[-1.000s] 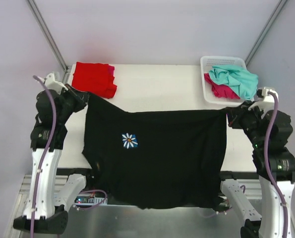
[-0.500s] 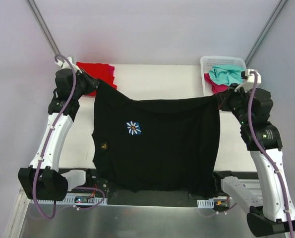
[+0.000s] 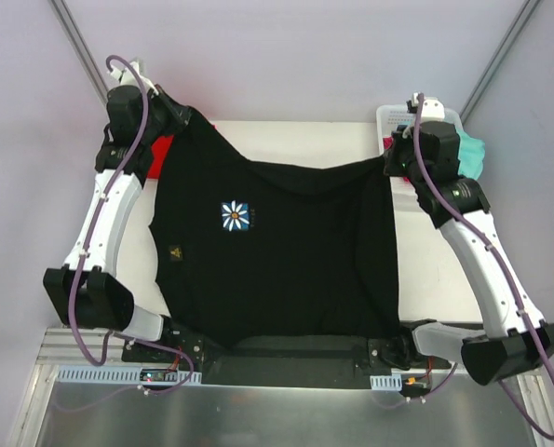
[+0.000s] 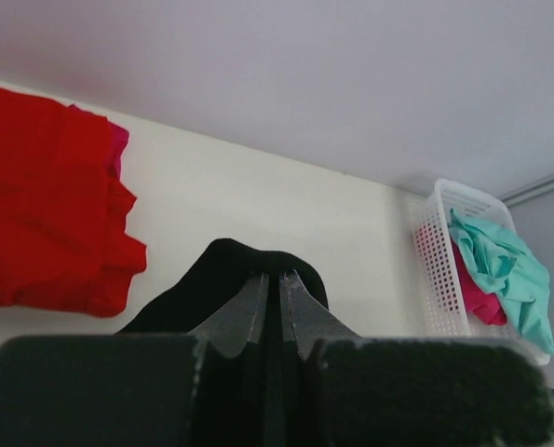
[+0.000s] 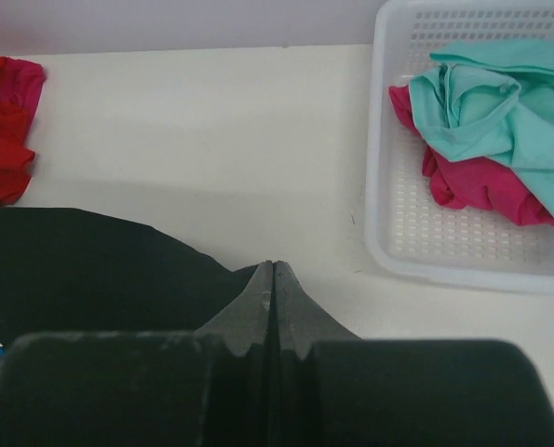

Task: Fold and stack the t-shirts

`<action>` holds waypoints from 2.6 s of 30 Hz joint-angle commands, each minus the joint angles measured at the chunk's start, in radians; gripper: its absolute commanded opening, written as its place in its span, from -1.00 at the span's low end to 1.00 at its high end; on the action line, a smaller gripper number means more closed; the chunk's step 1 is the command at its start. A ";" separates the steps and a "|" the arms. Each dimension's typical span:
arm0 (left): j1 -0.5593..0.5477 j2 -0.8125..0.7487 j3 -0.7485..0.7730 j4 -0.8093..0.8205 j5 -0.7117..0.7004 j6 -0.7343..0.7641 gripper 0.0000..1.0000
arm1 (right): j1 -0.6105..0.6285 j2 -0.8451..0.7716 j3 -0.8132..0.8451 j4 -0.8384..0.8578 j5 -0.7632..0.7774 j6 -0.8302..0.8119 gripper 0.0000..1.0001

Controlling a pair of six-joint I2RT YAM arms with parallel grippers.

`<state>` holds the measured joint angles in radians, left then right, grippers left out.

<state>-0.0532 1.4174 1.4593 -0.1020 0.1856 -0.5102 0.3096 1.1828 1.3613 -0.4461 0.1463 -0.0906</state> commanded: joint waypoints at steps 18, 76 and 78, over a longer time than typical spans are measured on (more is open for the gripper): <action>-0.004 0.272 0.467 -0.119 0.077 0.116 0.98 | -0.017 0.150 0.148 0.092 0.078 -0.070 0.86; -0.433 -0.220 -0.602 -0.360 -0.158 -0.188 0.98 | 0.310 0.339 -0.306 -0.292 -0.091 0.290 0.83; -0.433 -0.123 -0.522 -0.370 -0.214 -0.128 0.98 | 0.307 0.432 -0.179 -0.339 -0.018 0.272 0.82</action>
<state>-0.4892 1.2003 0.7929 -0.4767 0.1135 -0.7074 0.6193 1.5211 1.0225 -0.7605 -0.0010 0.1802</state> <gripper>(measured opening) 0.992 0.914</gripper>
